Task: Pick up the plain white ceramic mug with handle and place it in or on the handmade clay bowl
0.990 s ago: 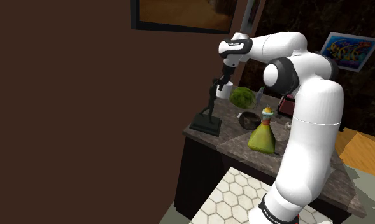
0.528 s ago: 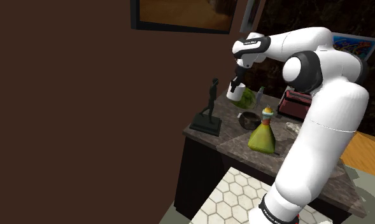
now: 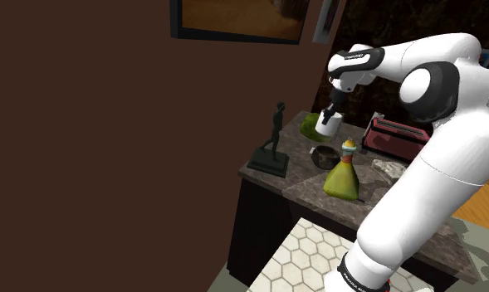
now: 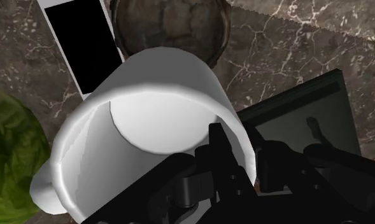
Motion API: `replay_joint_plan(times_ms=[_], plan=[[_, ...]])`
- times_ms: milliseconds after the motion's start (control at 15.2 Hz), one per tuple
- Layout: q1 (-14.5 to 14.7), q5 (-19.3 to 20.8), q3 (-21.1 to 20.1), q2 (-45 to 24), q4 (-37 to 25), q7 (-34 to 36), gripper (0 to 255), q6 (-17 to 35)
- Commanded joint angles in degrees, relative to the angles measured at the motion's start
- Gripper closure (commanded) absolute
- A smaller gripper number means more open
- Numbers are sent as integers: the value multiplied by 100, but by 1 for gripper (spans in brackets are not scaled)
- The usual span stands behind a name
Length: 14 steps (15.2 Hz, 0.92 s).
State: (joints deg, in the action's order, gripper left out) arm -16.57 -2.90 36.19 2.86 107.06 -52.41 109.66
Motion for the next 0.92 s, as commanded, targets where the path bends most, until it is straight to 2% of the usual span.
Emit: replay_joint_plan(times_ms=[0, 132, 858], plan=[[-96, 165, 84, 279, 211, -137, 255, -19], [-186, 274, 161, 459, 329, -266, 255, -52], [-201, 169, 221, 310, 1048, -393, 255, 781]])
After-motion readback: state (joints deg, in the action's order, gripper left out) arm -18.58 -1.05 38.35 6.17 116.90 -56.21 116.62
